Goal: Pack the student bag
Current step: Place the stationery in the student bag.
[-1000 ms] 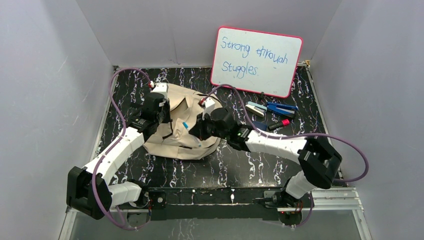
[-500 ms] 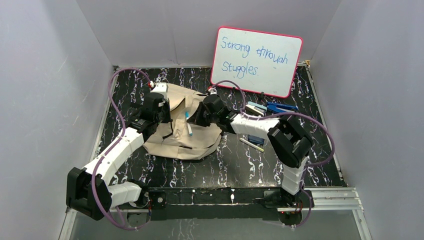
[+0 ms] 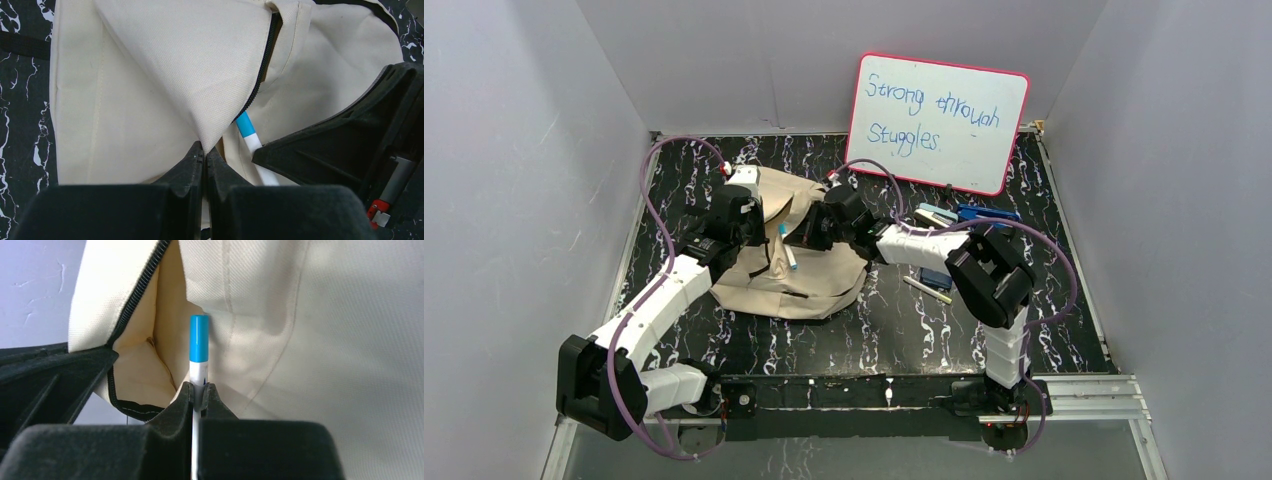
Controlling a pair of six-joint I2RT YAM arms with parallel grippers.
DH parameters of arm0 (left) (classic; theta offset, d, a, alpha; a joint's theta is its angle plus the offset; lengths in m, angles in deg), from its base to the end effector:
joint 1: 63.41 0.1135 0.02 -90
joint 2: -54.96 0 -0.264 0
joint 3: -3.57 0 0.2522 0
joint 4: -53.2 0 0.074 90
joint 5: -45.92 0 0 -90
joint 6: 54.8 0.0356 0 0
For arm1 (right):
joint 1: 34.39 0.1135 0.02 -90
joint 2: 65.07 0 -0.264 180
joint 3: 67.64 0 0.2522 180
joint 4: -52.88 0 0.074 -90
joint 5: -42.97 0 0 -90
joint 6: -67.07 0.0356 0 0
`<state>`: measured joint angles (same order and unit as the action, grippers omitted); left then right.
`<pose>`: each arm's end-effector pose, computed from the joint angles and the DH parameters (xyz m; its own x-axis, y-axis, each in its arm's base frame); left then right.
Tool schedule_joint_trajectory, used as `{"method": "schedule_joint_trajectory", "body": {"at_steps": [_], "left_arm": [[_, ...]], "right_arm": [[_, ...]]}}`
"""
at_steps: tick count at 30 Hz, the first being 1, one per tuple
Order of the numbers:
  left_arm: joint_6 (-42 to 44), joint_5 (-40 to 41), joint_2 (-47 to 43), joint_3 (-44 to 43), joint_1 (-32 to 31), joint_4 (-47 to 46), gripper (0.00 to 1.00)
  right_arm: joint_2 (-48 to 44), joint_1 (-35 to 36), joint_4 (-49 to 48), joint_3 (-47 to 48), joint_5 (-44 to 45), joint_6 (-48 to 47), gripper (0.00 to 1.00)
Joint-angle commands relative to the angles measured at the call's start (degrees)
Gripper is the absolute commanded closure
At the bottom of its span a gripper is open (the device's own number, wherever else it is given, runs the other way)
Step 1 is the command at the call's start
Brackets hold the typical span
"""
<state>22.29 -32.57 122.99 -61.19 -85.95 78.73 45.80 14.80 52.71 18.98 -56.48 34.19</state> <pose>0.2507 -0.0963 0.2915 -0.4815 -0.0372 -0.8756 0.1093 0.9888 -0.1021 0.2855 0.3396 0.2121 -0.8540 0.2785 -0.4394 -0.2346 0.5477 0.8031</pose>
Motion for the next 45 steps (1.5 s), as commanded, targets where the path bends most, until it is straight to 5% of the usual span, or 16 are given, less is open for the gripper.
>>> {"method": "schedule_joint_trajectory", "body": {"at_steps": [1, 9, 17, 24, 33, 45], "left_arm": [[-0.12, -0.51, -2.20, 0.20, 0.39, -1.08, 1.00], [0.07, -0.40, -2.29, 0.13, 0.40, -1.03, 1.00], [0.66, 1.43, -3.22, 0.20, 0.48, -0.68, 1.00], [1.65, 4.75, -4.51, 0.55, 0.84, -0.43, 1.00], [1.83, 7.04, -5.39, 0.95, 1.01, -0.45, 1.00], [1.96, 6.18, -4.17, 0.63, 1.19, -0.10, 1.00]], "right_arm": [[1.76, -0.17, -4.99, 5.05, -0.79, 0.42, 1.00], [9.41, -0.43, -8.20, 12.01, 4.47, 1.20, 1.00], [13.65, -0.58, -28.65, 8.53, 9.17, 6.51, 1.00], [17.57, -0.76, -34.65, 11.42, 6.67, 6.83, 1.00], [19.67, -0.86, -26.34, 16.01, -2.51, -2.46, 0.52], [1.46, -1.17, -17.37, 1.57, 1.79, -18.88, 0.47]]}}
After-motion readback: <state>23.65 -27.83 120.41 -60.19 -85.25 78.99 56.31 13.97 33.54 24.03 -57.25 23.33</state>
